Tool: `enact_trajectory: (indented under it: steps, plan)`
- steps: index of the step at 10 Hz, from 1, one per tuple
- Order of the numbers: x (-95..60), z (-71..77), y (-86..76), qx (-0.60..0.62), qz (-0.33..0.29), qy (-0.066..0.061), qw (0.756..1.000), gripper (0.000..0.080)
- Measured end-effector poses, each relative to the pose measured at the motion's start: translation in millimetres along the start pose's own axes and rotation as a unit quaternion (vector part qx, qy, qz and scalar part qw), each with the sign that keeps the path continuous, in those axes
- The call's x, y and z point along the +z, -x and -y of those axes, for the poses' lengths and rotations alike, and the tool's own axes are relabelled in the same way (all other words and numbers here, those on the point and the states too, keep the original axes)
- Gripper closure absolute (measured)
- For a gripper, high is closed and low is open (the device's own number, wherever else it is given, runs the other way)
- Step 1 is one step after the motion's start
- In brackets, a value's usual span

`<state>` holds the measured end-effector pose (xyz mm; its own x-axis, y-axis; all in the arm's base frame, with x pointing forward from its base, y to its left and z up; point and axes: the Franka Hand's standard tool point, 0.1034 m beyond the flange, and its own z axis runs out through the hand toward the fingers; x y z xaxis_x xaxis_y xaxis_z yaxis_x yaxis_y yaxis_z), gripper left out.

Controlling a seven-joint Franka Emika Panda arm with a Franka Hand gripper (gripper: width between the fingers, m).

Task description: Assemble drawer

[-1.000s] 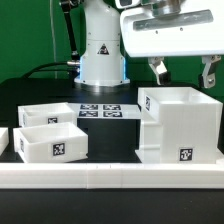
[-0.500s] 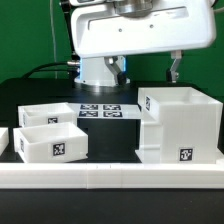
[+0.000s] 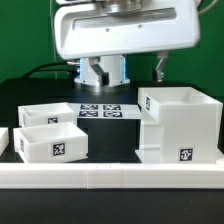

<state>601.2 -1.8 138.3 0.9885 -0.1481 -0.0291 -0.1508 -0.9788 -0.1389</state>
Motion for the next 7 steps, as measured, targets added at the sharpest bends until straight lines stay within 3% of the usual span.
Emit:
enact_trajectory:
  steps: [3, 4, 7]
  plan:
    - [3.7, -25.7, 1.4, -0.118, -0.004, 0.018, 0.993, 0.0151]
    - [7.1, -32.0, 3.5, -0.106, -0.002, 0.015, 0.994, 0.0151]
    - [7.9, -31.9, 3.8, -0.109, -0.001, 0.015, 0.994, 0.0151]
